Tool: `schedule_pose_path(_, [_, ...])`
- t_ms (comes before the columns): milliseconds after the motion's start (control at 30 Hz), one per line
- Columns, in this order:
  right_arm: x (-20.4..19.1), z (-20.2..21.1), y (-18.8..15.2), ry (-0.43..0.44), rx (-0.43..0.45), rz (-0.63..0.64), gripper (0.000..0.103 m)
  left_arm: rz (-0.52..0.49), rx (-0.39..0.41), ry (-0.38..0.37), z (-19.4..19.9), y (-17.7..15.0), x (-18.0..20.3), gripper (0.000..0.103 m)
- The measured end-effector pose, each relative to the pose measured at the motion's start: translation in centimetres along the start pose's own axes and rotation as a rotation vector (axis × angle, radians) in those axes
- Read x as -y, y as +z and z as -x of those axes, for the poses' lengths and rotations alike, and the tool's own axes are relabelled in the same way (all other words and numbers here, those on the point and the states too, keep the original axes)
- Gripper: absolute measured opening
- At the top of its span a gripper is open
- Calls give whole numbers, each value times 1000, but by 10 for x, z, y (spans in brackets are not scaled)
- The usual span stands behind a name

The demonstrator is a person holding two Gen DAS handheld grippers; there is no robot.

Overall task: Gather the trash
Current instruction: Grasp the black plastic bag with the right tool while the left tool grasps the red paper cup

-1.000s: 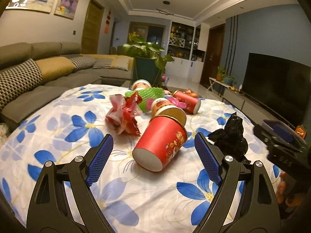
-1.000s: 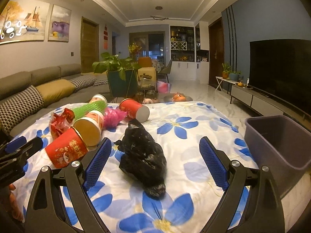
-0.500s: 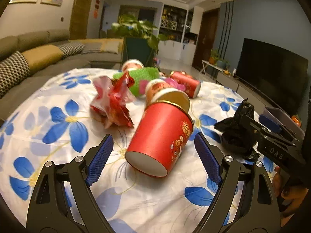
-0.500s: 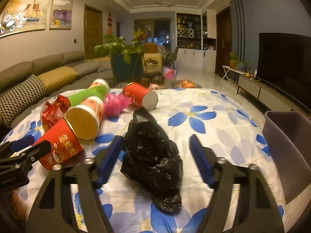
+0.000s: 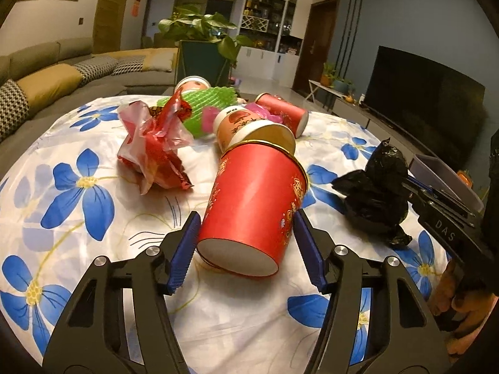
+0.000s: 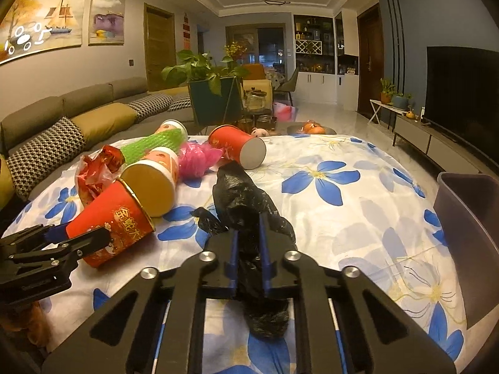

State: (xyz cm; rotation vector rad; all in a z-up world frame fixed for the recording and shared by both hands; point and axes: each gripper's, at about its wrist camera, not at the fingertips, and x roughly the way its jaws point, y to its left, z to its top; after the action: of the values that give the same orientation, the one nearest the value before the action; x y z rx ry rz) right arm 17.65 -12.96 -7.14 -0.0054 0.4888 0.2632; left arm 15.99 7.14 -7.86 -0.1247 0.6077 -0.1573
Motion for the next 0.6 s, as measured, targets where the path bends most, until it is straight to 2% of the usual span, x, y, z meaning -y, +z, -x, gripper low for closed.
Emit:
schedule_pose_path(200, [4, 10, -1, 7, 14, -17, 5, -23, 22, 3, 9, -5, 9, 58])
schedule_pose_path(367, [10, 28, 0, 3, 48, -23, 4, -11, 63, -11, 28, -9, 13, 58])
schedule_pose_path(600, [19, 59, 4, -12, 106, -33, 4, -44, 118, -28, 58, -10, 28, 58])
